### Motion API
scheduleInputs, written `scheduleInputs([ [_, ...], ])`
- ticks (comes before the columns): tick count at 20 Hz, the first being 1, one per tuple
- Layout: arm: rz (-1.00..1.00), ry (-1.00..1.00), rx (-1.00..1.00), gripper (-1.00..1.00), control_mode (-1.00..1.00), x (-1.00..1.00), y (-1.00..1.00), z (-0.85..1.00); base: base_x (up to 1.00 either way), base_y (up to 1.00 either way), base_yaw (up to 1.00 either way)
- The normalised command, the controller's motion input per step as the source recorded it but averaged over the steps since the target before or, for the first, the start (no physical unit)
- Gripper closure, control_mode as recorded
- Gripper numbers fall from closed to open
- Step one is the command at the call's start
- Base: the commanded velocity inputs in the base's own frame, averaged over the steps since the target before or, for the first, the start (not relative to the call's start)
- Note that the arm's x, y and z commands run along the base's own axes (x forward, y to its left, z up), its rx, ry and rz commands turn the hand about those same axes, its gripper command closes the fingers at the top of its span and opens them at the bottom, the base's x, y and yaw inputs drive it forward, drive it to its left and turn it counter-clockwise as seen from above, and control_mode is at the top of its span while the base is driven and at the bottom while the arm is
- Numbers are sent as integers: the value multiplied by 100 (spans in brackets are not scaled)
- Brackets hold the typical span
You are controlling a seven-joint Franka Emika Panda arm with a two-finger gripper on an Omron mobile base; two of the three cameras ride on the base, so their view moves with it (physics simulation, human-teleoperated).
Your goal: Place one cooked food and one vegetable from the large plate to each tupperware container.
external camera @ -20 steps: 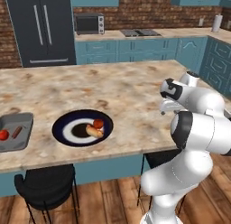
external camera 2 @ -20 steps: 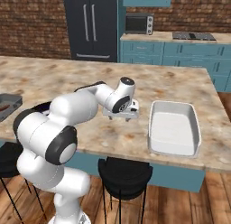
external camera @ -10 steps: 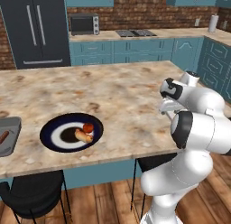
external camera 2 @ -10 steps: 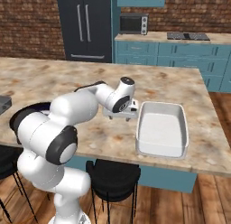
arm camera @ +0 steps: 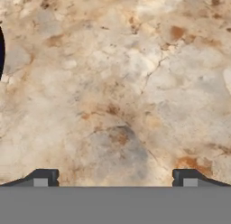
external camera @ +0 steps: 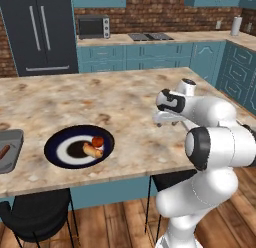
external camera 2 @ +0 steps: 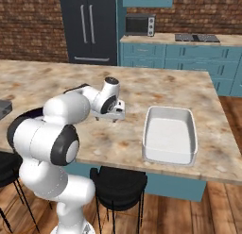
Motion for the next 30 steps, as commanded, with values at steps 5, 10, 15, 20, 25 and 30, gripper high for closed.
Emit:
scheduleInputs([
  [5,0,4,0,-100,-100,0,100,-13,0,0,0],
  [10,1,3,-1,-100,-100,-3,100,-9,0,0,0],
  [15,3,5,-4,-100,-100,-8,100,0,0,0,0],
  [20,4,0,4,-100,-100,-49,100,0,0,0,0],
  [25,2,0,6,-100,-100,-41,100,-13,0,0,0],
  [30,0,-5,-4,-100,-100,51,73,-27,0,0,0],
])
